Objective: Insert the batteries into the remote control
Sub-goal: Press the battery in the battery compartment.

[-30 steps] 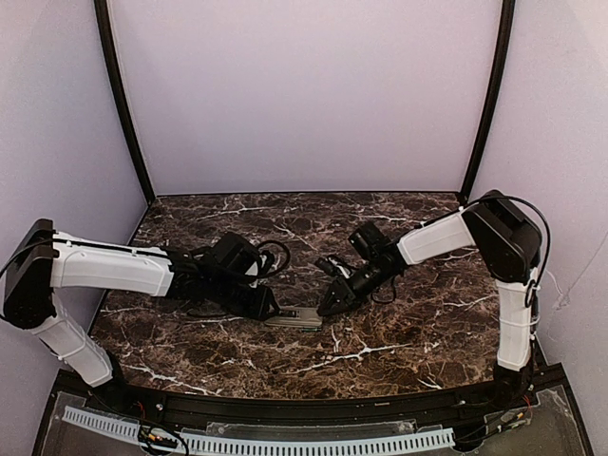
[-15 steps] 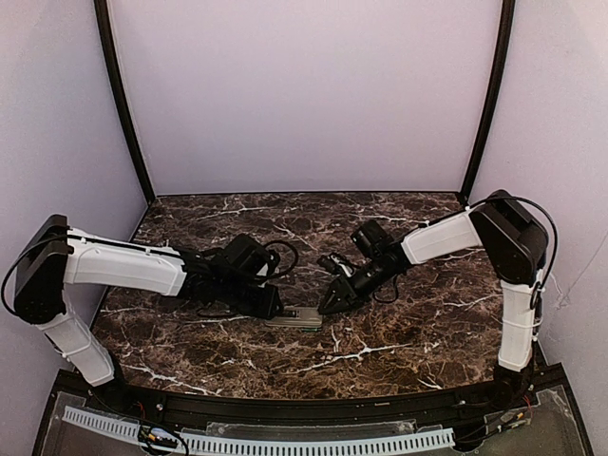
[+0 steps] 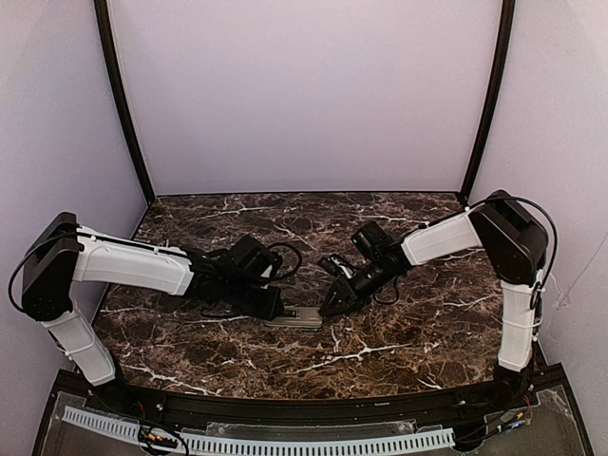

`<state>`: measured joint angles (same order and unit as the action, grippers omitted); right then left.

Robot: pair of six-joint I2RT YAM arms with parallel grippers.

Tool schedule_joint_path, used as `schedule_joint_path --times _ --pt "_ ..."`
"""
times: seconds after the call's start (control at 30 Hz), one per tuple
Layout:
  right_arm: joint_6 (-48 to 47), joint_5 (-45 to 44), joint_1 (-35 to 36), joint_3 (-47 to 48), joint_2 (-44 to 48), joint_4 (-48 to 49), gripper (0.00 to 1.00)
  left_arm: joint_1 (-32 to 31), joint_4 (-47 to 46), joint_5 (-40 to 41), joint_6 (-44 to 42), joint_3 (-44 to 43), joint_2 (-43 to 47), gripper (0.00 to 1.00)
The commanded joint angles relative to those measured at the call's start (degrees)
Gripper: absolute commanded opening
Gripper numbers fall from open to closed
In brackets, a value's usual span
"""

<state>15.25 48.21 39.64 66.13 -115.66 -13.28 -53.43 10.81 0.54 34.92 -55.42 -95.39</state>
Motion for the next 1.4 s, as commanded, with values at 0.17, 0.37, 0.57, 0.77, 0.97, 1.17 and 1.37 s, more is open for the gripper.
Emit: schedule_joint_path --times 0.17,0.37,0.57,0.77,0.97,1.17,1.37 --pt "-0.7 1.2 0.4 0.1 -0.4 0.8 0.33 -0.2 1.3 0.4 -1.3 -1.8 -1.7 0.17" --pt "-0.7 1.5 0.5 0.6 -1.1 1.0 0.31 -0.3 1.1 0.5 -1.2 -1.8 -2.4 0.14" --pt "-0.9 1.7 0.5 1.0 -1.5 0.9 0.3 -0.2 0.6 0.1 -0.8 -1.6 -3.2 0.14" --pt "-1.0 1.5 0.5 1.0 -1.8 0.7 0.3 -0.3 0.5 -0.3 -0.9 -1.6 -2.4 0.15" --pt "-1.0 1.6 0.5 1.4 -2.1 0.7 0.3 -0.3 1.1 -0.4 -1.6 -1.7 0.2 0.21" --pt "-1.1 1.6 0.5 1.5 -2.1 0.6 0.3 -0.3 2.4 1.8 -2.0 -1.6 2.8 0.25" --pt "-1.1 1.8 0.5 1.6 -2.2 0.6 0.3 -0.3 5.4 3.6 -2.9 -3.7 1.0 0.28"
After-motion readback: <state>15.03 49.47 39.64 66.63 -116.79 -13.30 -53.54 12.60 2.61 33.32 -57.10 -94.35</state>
